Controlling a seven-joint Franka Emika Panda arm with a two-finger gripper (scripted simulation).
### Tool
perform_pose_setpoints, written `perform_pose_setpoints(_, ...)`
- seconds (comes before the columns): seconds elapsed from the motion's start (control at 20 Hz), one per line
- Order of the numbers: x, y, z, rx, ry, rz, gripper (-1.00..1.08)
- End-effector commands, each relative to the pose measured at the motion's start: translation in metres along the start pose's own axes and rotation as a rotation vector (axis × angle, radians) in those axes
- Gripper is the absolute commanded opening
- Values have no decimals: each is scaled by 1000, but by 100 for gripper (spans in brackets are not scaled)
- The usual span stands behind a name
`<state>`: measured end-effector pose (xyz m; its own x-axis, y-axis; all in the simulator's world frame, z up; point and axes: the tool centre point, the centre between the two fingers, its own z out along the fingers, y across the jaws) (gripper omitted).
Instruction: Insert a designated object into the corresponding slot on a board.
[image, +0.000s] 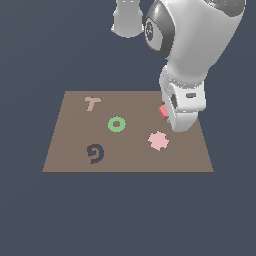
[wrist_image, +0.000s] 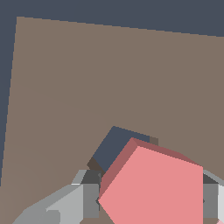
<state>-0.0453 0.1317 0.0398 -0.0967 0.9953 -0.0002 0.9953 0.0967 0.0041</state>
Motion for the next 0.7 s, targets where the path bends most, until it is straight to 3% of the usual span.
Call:
perform_pose_setpoints(0.0, 4, -7, -1, -1, 0, -21, -100)
perform_pose_setpoints(0.65, 6, -11, 9, -2, -1, -37, -100)
